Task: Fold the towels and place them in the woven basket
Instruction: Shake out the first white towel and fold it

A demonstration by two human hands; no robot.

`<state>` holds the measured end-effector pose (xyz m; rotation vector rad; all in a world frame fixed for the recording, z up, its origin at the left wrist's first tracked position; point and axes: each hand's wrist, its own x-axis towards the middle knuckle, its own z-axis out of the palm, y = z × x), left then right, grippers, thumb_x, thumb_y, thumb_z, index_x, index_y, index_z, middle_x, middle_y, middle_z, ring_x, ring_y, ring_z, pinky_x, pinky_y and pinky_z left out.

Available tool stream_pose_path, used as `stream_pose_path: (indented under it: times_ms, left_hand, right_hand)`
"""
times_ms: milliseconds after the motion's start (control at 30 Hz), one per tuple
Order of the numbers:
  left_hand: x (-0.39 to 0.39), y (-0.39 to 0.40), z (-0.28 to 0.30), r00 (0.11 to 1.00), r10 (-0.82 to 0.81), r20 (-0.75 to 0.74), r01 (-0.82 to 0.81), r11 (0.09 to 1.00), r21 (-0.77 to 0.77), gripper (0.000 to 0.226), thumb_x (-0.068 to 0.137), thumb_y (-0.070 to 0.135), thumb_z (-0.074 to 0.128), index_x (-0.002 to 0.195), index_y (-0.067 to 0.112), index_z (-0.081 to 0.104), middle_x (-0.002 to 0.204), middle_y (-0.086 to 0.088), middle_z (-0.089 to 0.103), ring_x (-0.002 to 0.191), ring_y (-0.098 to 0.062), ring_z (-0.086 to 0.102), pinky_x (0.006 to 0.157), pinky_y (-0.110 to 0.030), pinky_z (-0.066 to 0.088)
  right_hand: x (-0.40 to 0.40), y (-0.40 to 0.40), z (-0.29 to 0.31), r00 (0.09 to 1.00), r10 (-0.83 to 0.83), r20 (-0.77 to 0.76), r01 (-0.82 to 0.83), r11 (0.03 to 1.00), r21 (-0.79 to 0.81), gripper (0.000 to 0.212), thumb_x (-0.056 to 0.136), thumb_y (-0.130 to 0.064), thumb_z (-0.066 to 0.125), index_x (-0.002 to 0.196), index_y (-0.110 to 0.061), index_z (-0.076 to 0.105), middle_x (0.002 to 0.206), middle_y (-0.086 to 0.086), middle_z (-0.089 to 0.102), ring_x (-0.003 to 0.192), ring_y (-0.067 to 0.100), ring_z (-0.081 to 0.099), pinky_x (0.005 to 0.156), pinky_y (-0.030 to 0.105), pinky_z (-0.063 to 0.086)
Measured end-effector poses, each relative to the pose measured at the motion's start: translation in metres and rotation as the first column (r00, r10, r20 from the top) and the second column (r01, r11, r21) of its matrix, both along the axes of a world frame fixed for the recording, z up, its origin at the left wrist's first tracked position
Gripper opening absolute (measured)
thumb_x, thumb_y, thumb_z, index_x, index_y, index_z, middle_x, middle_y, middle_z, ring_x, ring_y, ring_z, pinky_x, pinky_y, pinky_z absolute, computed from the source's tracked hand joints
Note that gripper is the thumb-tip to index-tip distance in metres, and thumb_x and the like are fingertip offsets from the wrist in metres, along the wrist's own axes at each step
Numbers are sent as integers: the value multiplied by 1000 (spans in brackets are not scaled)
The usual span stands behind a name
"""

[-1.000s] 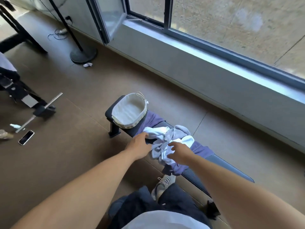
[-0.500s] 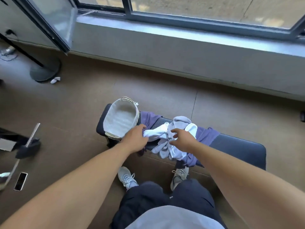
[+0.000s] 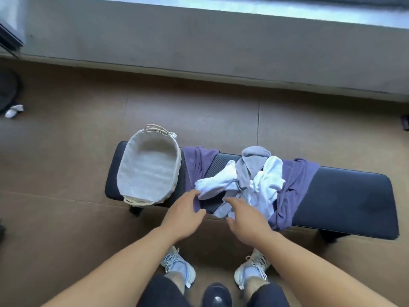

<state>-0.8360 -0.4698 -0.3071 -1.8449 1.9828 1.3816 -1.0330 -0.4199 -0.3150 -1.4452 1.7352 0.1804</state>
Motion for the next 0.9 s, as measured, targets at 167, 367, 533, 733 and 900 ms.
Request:
stream_pose_path:
  times_ms: [167,367,533,733,900]
  left_hand:
    - [-18,-14,-117,986,114,-121,-127,987,-103,71,88,47,72,148,32,39,153,14,42,140,-8,40,110,-25,33]
    - [-47,-26,-241,947,88,-308,-189,930,-317,66,95,68,31,145,28,48,148,16,47,144,-2,33,120,-29,24]
    - [-62,-13,-295,984,-100,-146,-46,651,-758,47,105,46,30,123,22,66,124,10,66,117,-14,60,110,-38,38]
    - [-65,-25,-302,972,-59,-228,-156,562,-812,36,104,38,37,113,25,70,111,15,68,107,-10,61,96,-33,42]
    - [-61,-26,-306,967,-85,-239,-147,583,-799,34,105,40,36,109,25,66,105,16,66,103,-11,60,91,-36,42]
  right_hand:
    - [-6,-48,-101,995,-22,-100,-11,949,-316,64,92,-12,52,154,-24,37,158,0,36,140,24,39,105,39,41]
    - [-15,-55,-212,987,89,-136,-147,849,-507,63,80,-28,62,143,-26,54,151,3,50,143,31,41,114,46,34]
    - [-27,-30,-251,977,98,-189,-207,646,-735,54,78,-32,58,132,-29,63,140,-8,59,133,20,50,103,37,36]
    - [-37,-31,-280,1000,-17,-17,-5,526,-851,73,77,-26,69,146,-20,45,144,-3,55,132,16,51,105,32,38]
    - [-46,-38,-287,997,7,77,64,492,-868,60,78,-22,75,132,-19,50,131,0,58,124,16,54,108,21,35]
